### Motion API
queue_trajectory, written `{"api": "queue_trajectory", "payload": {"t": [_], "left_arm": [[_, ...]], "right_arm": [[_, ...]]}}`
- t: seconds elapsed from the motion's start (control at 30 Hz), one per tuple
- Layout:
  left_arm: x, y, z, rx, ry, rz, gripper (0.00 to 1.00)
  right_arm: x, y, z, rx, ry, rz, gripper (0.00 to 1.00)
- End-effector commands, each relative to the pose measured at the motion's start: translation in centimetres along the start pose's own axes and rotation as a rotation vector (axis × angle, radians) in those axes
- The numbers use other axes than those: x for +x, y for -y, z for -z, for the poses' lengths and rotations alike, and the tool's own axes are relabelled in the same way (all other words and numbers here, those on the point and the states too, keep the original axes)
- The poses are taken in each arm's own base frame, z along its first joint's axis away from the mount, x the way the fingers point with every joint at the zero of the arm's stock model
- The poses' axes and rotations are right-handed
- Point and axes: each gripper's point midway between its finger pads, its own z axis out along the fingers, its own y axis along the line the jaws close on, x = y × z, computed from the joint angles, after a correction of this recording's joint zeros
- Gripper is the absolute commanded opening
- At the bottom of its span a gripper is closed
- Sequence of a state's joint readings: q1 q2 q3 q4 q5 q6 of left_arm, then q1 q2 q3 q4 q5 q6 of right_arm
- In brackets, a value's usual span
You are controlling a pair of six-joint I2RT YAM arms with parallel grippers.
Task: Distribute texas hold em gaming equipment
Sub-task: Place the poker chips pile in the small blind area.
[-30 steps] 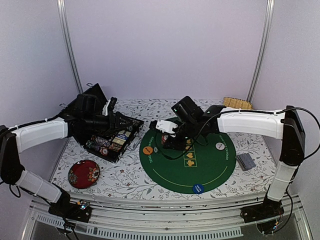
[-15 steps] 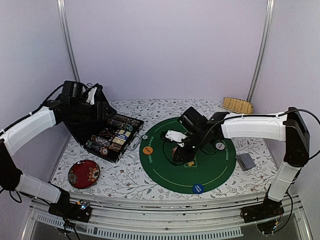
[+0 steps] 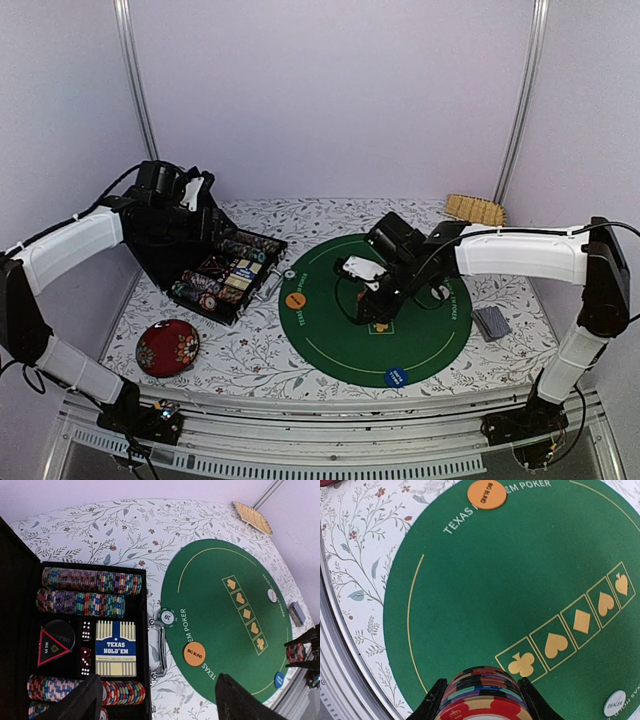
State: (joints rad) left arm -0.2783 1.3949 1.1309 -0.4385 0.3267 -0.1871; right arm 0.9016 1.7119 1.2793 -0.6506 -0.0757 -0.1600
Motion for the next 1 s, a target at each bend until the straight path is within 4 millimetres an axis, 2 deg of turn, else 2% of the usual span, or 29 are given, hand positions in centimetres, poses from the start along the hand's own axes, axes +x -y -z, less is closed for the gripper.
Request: {"api": "queue_trajectory", "payload": {"t": [0.0, 0.13, 0.23, 0.3, 0.43, 0.5, 0.67, 0.8, 0.97], "left_arm": [[0.5, -1.6, -0.2, -0.042, 0.008, -0.018, 0.81], [0.4, -2.3, 0.6, -0.076, 0.038, -0.018, 0.83], [0.4, -2.2, 1.0, -0.077, 0.049, -0.024, 0.84], [0.6, -2.3, 1.0, -0.080, 0.046, -0.024, 0.84], [0.8, -2.3, 0.9, -0.078, 0.039, -0.022, 0.84], [0.9, -2.3, 0.8, -0.077, 0.035, -0.021, 0.84], [1.1, -2.3, 0.5, -0.073, 0.026, -0.020, 0.84], [1.2, -2.5, 0.3, -0.078, 0.020, -0.021, 0.84], [1.5, -2.7, 0.1, -0.083, 0.011, -0.018, 0.84]], "right_arm": [[2.2, 1.9, 1.3, 0.068, -0.045, -0.085, 0.02], [2.5, 2.3, 2.2, 0.075, -0.030, -0.123, 0.02], [3.0, 1.5, 1.4, 0.041, -0.068, -0.142, 0.02], [3.2, -0.1, 0.6, 0.012, -0.096, -0.127, 0.02], [2.7, -5.6, -1.4, -0.100, -0.100, -0.010, 0.02], [2.7, -7.0, -2.5, -0.138, -0.102, 0.004, 0.02], [3.7, -7.0, -4.4, -0.124, -0.134, -0.011, 0.02], [6.1, -7.4, -5.8, -0.114, -0.198, 0.016, 0.02], [7.6, -8.4, -6.1, -0.143, -0.204, 0.044, 0.02]]}}
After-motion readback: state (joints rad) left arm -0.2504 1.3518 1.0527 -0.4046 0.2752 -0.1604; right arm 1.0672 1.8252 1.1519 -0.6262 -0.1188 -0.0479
